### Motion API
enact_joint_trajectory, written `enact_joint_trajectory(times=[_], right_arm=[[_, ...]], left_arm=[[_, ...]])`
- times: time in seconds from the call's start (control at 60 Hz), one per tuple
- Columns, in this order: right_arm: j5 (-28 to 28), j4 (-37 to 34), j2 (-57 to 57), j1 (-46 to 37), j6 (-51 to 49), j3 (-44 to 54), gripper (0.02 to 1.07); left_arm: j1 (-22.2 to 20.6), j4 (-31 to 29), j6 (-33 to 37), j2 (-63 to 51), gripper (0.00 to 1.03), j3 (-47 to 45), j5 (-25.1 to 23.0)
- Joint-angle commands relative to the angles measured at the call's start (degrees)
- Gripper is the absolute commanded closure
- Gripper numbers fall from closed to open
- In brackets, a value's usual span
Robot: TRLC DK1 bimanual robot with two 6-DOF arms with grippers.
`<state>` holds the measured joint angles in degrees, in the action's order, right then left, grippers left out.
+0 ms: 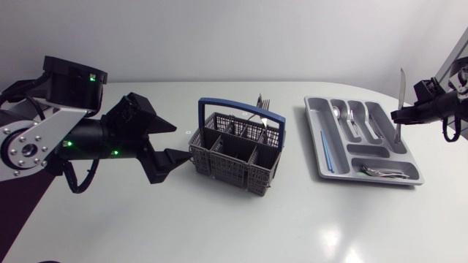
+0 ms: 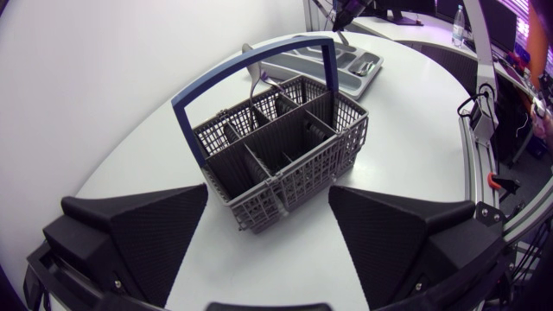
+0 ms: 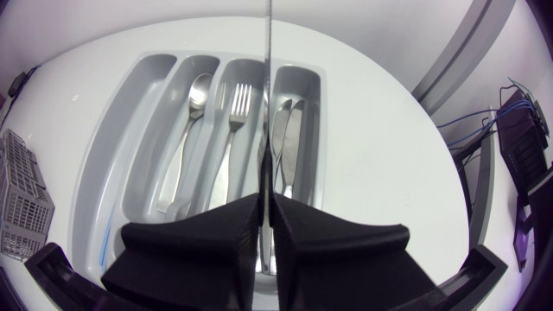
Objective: Unload the cutlery basket into the drawer organizer.
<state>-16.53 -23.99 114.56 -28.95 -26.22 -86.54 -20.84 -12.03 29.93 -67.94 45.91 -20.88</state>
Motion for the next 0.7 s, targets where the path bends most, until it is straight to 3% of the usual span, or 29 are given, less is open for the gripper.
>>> enact_joint_trajectory(times=[0.0,0.683], right_arm=[[0.8,0.87,3.3,0.3,1.96,-2.05,1.01],[10.03,2.63,16.92,2.93,7.06,-9.87,0.94]], left_arm=[[0.71,0.69,1.09,0.97,0.05,-1.7,0.14],[0.98,2.01,0.56,1.85,0.05,-4.51,0.41]])
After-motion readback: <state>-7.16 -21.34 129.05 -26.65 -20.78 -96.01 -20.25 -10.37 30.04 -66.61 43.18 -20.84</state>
